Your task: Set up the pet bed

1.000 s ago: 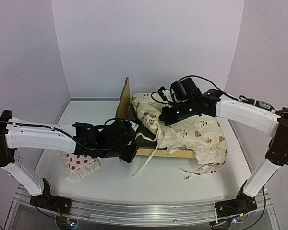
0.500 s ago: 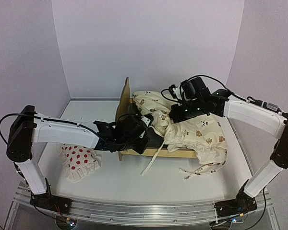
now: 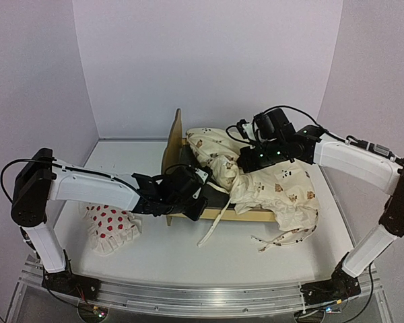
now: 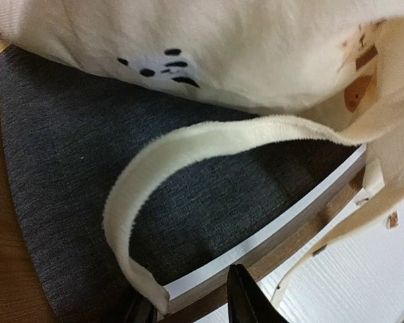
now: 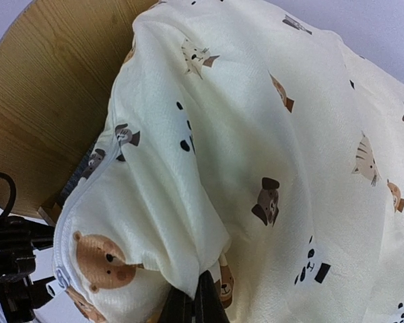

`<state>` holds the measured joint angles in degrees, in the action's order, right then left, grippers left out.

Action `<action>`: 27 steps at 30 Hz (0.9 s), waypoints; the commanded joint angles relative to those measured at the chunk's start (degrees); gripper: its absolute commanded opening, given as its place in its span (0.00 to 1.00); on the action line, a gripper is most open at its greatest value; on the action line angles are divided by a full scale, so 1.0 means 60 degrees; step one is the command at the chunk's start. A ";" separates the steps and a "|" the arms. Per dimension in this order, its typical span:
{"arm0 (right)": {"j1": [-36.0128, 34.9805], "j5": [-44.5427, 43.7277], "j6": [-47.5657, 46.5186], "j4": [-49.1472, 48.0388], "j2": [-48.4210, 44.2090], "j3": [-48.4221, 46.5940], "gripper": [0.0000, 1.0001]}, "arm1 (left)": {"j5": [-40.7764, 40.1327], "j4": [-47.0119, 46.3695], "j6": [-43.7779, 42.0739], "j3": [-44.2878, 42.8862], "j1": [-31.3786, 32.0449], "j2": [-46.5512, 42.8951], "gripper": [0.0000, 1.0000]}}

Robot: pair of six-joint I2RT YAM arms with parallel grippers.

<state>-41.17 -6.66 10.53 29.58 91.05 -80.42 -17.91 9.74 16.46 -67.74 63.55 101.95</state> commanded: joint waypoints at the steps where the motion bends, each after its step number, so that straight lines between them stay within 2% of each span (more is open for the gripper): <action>1: 0.0119 0.0032 0.0099 -0.0171 -0.0164 0.0103 0.00 | 0.0329 0.0388 0.0375 -0.0144 0.0048 -0.0519 0.46; 3: 0.0116 0.0057 0.0106 -0.0184 -0.0173 0.0091 0.00 | 0.0514 0.0637 0.0405 -0.0309 0.0124 -0.0666 0.52; 9: 0.0123 0.0196 0.0106 -0.0181 -0.0245 0.0030 0.00 | 0.0570 0.1943 0.0289 -0.1296 0.0414 -0.1135 0.82; 12: 0.0122 0.0284 0.0106 -0.0184 -0.0262 0.0035 0.00 | 0.0568 0.2344 0.0326 -0.1595 0.0413 -0.1381 0.85; 13: 0.0119 0.0289 0.0106 -0.0184 -0.0262 0.0051 0.00 | 0.0568 0.2525 0.0344 -0.1737 0.0422 -0.1390 0.85; 17: 0.0118 0.0305 0.0123 -0.0184 -0.0239 0.0085 0.00 | 0.0303 0.3046 0.0371 -0.2148 0.0425 -0.1137 0.75; 23: 0.0122 0.0383 0.0228 -0.0200 -0.0191 -0.0014 0.00 | 0.0011 0.2777 0.0391 -0.2316 0.0414 -0.0571 0.54; 27: 0.0122 0.0578 0.0339 -0.0255 0.0031 -0.0104 0.00 | 0.0249 0.2608 0.0464 -0.2146 0.0424 -0.0566 0.52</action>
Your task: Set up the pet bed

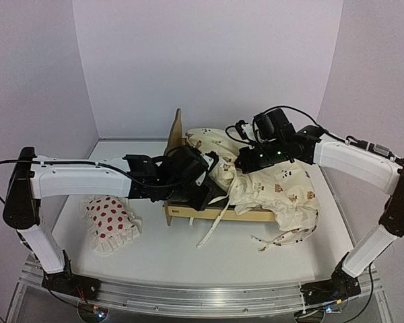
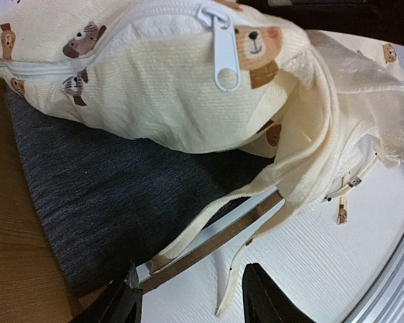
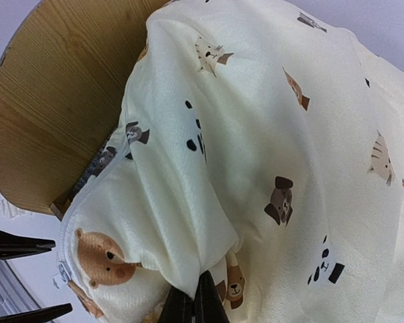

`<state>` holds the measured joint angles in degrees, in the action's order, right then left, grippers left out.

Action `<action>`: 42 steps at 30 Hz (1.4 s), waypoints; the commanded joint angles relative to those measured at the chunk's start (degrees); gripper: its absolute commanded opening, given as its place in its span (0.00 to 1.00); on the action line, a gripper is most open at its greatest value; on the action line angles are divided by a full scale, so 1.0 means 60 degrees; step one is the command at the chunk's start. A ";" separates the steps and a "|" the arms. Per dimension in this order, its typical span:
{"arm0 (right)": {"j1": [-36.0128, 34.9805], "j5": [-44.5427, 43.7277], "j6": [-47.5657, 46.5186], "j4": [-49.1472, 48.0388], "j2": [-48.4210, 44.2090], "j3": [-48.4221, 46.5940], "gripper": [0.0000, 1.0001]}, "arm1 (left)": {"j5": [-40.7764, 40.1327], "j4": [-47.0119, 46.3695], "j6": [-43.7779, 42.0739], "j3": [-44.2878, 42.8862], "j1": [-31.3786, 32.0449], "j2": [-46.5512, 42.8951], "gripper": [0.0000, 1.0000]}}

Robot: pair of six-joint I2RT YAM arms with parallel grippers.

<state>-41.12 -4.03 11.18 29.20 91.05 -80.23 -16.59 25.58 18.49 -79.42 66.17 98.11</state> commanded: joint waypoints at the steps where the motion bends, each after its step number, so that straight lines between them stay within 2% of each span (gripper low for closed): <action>1: 0.0113 0.0177 0.0260 -0.0219 0.0136 -0.0164 0.00 | 0.0183 -0.0051 0.0127 -0.0092 -0.0011 0.0000 0.53; 5: 0.0113 0.0321 0.0396 -0.0317 0.0556 -0.0273 0.00 | 0.0362 -0.0257 0.0316 0.0957 0.0002 -0.0708 0.62; 8: 0.0114 0.0430 0.0482 -0.0423 0.0822 -0.0330 0.00 | 0.0367 -0.0432 0.0517 0.1875 0.0003 -0.1411 0.72; 15: 0.0114 0.0913 0.0713 -0.0546 0.1241 -0.0785 0.00 | 0.0747 -0.1912 0.1041 0.4127 0.0015 -0.2343 0.82; 21: 0.0108 0.0506 0.0657 -0.0471 0.1074 -0.0748 0.00 | 0.0895 -0.3805 0.1241 0.5581 0.0011 -0.2330 0.74; 25: 0.0113 0.0301 0.0682 -0.0386 0.0818 -0.0509 0.00 | 0.0718 -0.4857 0.1390 0.5890 0.0044 -0.1879 0.64; 35: 0.0110 0.0282 0.0794 -0.0112 0.0852 -0.0478 0.00 | -0.1452 -0.7600 0.1984 0.6779 0.0438 -0.0434 0.61; 39: 0.0111 0.0413 0.0829 0.0019 0.0965 -0.0689 0.00 | -0.1740 -0.9132 0.1709 0.7305 0.0493 0.0032 0.59; 42: 0.0105 0.0490 0.0885 0.0068 0.1046 -0.0786 0.00 | -0.2135 -0.9715 0.1447 0.7298 0.0553 0.0507 0.59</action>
<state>-41.10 -0.43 15.42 28.34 98.13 -82.54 -24.15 -21.80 28.58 -35.80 68.86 98.40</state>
